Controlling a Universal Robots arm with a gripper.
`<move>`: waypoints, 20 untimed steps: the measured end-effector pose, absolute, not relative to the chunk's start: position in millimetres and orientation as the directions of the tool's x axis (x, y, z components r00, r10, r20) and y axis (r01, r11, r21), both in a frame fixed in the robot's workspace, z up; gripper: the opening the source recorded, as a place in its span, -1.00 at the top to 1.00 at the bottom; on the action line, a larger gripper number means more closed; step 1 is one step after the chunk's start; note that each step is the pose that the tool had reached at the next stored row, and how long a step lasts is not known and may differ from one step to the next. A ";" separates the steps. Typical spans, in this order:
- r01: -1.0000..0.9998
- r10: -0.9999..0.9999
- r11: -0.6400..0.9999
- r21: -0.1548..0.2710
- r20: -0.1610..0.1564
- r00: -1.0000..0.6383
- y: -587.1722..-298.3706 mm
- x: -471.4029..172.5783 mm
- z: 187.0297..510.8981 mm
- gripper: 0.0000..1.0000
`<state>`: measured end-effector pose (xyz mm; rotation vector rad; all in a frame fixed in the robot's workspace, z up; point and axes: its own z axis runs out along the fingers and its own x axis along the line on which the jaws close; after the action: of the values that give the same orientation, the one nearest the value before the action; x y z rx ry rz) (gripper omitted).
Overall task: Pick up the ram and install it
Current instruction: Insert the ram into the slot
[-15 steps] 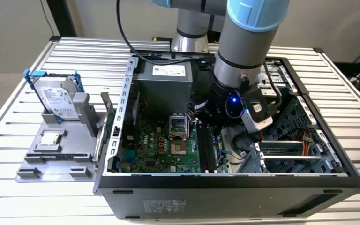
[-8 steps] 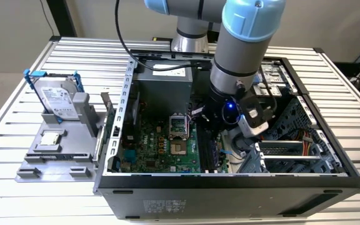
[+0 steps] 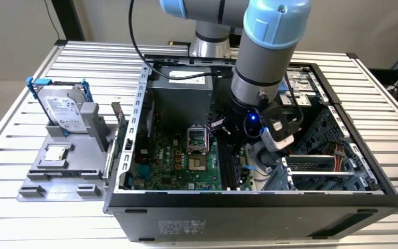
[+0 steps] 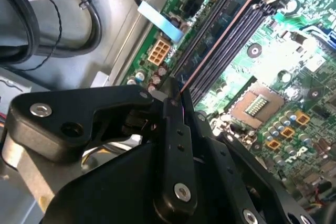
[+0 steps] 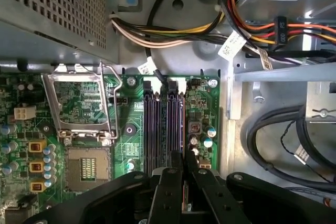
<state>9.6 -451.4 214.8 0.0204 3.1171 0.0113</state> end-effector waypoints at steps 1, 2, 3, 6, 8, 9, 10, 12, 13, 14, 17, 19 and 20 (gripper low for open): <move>0.013 0.013 1.000 0.007 -0.024 -1.000 -451.4 9.6 213.4 1.00; 0.013 0.013 1.000 0.007 -0.024 -1.000 -451.4 9.6 212.7 1.00; 0.013 0.013 1.000 0.007 -0.024 -1.000 -451.4 9.6 212.7 1.00; 0.013 0.013 1.000 0.007 -0.024 -1.000 -451.4 9.6 212.7 1.00; 0.014 0.014 1.000 0.007 -0.024 -1.000 -451.4 9.6 213.1 1.00; 0.014 0.014 1.000 0.008 -0.024 -1.000 -451.3 9.7 213.8 1.00; 0.014 0.015 1.000 0.008 -0.024 -1.000 -451.3 9.6 213.9 1.00; 0.015 0.015 1.000 0.007 -0.024 -1.000 -451.4 9.6 212.3 1.00; 0.015 0.016 1.000 0.007 -0.024 -1.000 -451.4 9.6 210.6 1.00; 0.016 0.016 1.000 0.007 -0.023 -1.000 -451.5 9.6 208.8 1.00; 0.017 0.017 1.000 0.006 -0.023 -1.000 -451.8 9.6 207.7 1.00; 0.017 0.018 1.000 0.007 -0.023 -1.000 -451.7 9.6 207.5 1.00; 0.018 0.018 1.000 0.007 -0.023 -1.000 -451.7 9.6 207.5 1.00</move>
<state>9.6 -451.7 207.5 0.0277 3.1186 0.0103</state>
